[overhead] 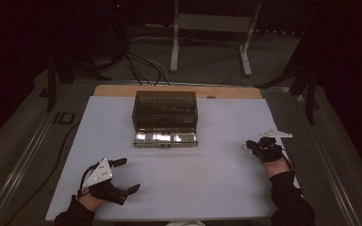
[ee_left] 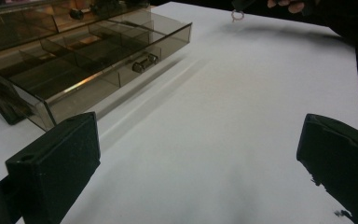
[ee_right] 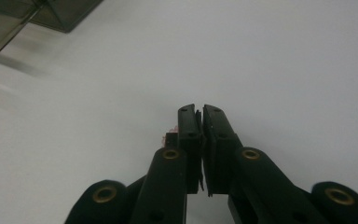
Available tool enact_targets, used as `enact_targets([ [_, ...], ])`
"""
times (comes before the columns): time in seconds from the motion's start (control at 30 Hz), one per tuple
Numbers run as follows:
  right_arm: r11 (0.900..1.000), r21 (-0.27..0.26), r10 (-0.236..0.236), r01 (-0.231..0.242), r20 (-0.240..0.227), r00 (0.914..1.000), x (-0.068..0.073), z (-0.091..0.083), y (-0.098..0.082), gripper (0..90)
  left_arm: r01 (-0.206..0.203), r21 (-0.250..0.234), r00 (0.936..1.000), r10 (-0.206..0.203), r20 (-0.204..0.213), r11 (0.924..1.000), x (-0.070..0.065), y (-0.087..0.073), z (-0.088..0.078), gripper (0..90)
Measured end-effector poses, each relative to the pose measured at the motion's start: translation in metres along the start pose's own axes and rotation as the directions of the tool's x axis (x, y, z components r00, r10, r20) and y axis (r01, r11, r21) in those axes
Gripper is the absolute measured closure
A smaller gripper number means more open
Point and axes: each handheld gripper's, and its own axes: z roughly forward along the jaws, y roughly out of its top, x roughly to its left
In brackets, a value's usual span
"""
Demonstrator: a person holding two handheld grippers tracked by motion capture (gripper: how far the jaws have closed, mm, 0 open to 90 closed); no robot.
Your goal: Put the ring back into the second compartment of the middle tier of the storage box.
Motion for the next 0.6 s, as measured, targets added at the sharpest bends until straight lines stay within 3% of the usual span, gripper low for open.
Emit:
enact_targets([
  [0.6,1.000,-0.010,-0.023,0.023,-0.043,0.9988,0.014,-0.001,0.009,86.7,0.004,0.001,1.0000,-0.004,0.001,1.0000,0.000,0.000,0.001,0.8],
])
